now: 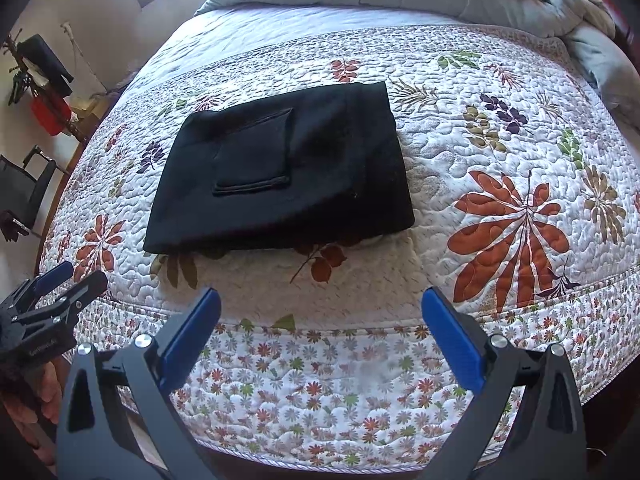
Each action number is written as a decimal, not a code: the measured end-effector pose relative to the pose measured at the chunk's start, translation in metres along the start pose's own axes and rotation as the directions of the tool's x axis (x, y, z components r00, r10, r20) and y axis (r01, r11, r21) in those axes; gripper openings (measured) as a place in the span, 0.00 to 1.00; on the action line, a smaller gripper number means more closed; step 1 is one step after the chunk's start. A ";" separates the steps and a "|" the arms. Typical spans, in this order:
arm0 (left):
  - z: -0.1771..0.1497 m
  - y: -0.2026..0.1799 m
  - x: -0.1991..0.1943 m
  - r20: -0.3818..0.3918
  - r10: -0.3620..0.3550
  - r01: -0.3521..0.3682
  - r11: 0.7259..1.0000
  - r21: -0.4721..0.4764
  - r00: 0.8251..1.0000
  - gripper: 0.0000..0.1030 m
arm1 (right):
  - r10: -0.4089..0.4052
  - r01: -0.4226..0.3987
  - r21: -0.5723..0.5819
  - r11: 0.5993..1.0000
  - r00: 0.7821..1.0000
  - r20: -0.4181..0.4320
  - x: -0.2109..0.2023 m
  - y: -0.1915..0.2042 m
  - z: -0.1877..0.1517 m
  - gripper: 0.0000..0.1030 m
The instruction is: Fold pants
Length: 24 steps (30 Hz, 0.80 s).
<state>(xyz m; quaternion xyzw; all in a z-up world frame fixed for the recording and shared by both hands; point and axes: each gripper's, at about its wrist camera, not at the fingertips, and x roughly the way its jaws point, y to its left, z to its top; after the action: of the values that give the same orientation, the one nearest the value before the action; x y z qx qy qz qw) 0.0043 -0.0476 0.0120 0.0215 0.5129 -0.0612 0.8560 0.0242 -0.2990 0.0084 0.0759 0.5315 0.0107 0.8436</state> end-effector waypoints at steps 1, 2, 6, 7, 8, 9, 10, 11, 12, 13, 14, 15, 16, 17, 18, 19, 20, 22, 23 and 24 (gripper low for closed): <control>0.000 0.000 0.001 -0.001 -0.001 0.001 1.000 0.001 1.000 0.90 | 0.001 -0.001 0.000 1.000 1.000 0.000 0.000 0.000 0.000 0.97; 0.001 0.000 0.001 -0.002 -0.001 0.001 1.000 0.001 1.000 0.90 | 0.000 0.000 0.000 1.000 1.000 0.000 0.000 0.000 0.000 0.97; 0.001 0.000 0.001 -0.001 -0.001 0.001 1.000 0.001 1.000 0.90 | 0.001 -0.001 0.001 1.000 1.000 0.000 0.001 0.000 0.000 0.97; 0.000 0.000 0.001 -0.002 -0.001 0.001 1.000 0.002 1.000 0.90 | 0.001 -0.001 0.001 1.000 1.000 0.000 0.001 0.000 0.000 0.97; 0.000 0.000 0.001 -0.002 -0.002 0.002 1.000 0.002 1.000 0.90 | 0.001 -0.001 0.001 1.000 1.000 -0.001 0.001 0.000 0.000 0.97; 0.000 0.000 0.001 -0.001 -0.002 0.002 1.000 0.002 1.000 0.90 | 0.001 -0.001 0.002 1.000 1.000 -0.003 0.001 -0.001 0.000 0.97; 0.000 0.000 0.002 -0.001 -0.003 0.003 1.000 0.003 1.000 0.90 | 0.002 -0.002 0.002 1.000 1.000 -0.005 0.002 -0.001 0.000 0.97; 0.000 0.000 0.001 -0.002 -0.003 0.003 1.000 0.003 1.000 0.90 | 0.003 -0.003 0.002 1.000 1.000 -0.006 0.002 -0.001 -0.001 0.97; 0.000 0.000 0.002 -0.002 -0.003 0.003 1.000 0.004 1.000 0.90 | 0.003 -0.003 0.002 1.000 1.000 -0.008 0.002 -0.001 -0.001 0.97; 0.000 -0.001 0.001 -0.002 -0.002 0.002 1.000 0.003 1.000 0.90 | 0.003 -0.003 0.002 1.000 1.000 -0.009 0.003 -0.002 -0.001 0.97; 0.000 0.000 0.002 -0.001 -0.004 0.004 1.000 0.002 1.000 0.90 | 0.003 -0.003 0.002 1.000 1.000 -0.010 0.003 -0.002 -0.002 0.97; 0.000 0.000 0.001 -0.002 -0.007 0.007 1.000 0.002 1.000 0.90 | 0.003 -0.002 0.002 1.000 1.000 -0.010 0.003 -0.001 -0.002 0.97; 0.000 0.000 0.002 -0.002 -0.010 0.010 1.000 0.002 1.000 0.90 | 0.002 -0.002 0.003 1.000 1.000 -0.012 0.004 -0.002 -0.002 0.97; 0.000 -0.001 0.002 -0.001 -0.012 0.012 1.000 0.003 1.000 0.90 | 0.001 -0.001 0.004 1.000 1.000 -0.016 0.005 -0.002 -0.002 0.97; 0.000 -0.001 0.001 0.002 -0.011 0.011 1.000 0.006 1.000 0.90 | 0.001 -0.001 0.005 1.000 1.000 -0.019 0.006 -0.002 -0.003 0.97; 0.000 -0.001 0.001 0.004 -0.010 0.010 1.000 0.009 1.000 0.90 | 0.002 -0.001 0.006 1.000 1.000 -0.024 0.007 -0.002 -0.003 0.97; 0.000 -0.002 0.002 0.003 -0.010 0.010 1.000 0.013 1.000 0.90 | 0.002 -0.001 0.007 1.000 1.000 -0.027 0.008 -0.002 -0.004 0.97; 0.000 -0.002 0.003 -0.001 -0.010 0.010 1.000 0.015 1.000 0.90 | 0.004 -0.003 0.010 1.000 1.000 -0.031 0.009 -0.003 -0.004 0.97; 0.000 -0.003 0.003 -0.003 -0.012 0.012 1.000 0.016 1.000 0.90 | 0.005 -0.005 0.010 1.000 0.999 -0.032 0.009 -0.003 -0.004 0.97; -0.001 -0.002 0.003 -0.006 -0.014 0.014 1.000 0.015 1.000 0.90 | 0.006 -0.005 0.010 1.000 0.999 -0.032 0.010 -0.003 -0.005 0.97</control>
<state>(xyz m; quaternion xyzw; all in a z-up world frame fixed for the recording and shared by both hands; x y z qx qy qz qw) 0.0049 -0.0503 0.0091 0.0244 0.5151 -0.0708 0.8538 0.0240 -0.3004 -0.0025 0.0811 0.5449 0.0116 0.8345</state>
